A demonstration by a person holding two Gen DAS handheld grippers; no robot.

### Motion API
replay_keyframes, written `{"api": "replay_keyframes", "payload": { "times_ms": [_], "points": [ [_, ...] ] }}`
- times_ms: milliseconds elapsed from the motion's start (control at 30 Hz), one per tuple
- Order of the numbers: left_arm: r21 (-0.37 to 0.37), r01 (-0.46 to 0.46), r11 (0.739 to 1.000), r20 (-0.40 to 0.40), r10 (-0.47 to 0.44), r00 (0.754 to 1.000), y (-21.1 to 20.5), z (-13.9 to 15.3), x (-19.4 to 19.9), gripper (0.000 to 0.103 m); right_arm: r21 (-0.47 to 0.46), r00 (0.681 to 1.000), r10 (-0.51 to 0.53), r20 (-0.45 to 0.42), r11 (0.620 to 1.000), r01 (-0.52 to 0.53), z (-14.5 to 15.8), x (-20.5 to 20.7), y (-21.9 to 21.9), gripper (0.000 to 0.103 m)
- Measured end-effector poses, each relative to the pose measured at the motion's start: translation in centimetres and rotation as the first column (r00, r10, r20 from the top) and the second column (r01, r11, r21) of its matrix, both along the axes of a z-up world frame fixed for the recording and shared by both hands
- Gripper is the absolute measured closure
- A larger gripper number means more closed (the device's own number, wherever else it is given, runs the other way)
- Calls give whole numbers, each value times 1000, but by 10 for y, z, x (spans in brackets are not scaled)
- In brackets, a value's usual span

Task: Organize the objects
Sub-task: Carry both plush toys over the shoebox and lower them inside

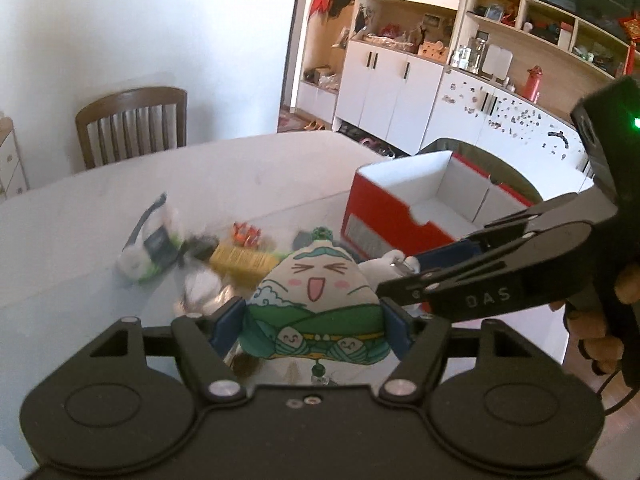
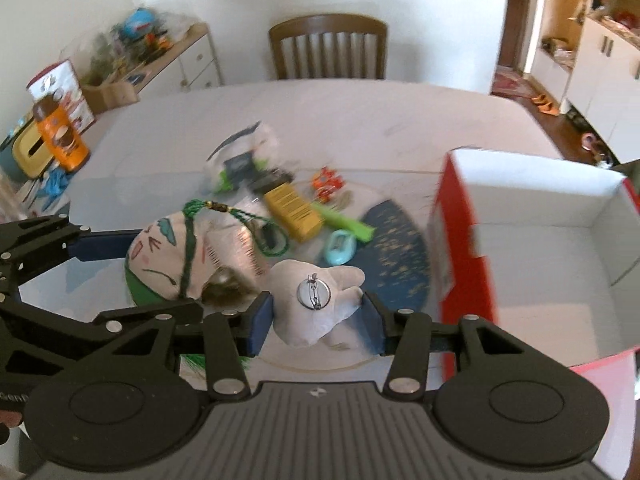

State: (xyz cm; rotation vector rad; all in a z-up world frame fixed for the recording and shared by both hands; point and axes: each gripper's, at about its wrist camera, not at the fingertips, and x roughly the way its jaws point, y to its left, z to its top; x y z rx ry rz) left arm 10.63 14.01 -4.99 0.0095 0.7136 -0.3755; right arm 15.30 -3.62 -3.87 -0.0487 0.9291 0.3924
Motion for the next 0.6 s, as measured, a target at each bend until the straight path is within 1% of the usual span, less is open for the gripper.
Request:
{"api": "replay_keyframes", "payload": {
  "times_ms": [133,267,433,600],
  "points": [
    [3,6,1000,14,-6,1000,-13,11,10,32,16,999,-35,28,999,35,13,5,-26,55],
    [8,-5,1000,29,5,1000,-29,25,22,32,16,998,-45,49,999,44,23,14,-50,55],
    [29,-12,1000,37,11,999,-59,36,39,32,25,997,-49,59,999,48,26,26,-85,55],
    [37,-23,999,21,22,1000,-95,42,56,32,29,997,-42,70,999,40,27,39,-125,55]
  ]
}}
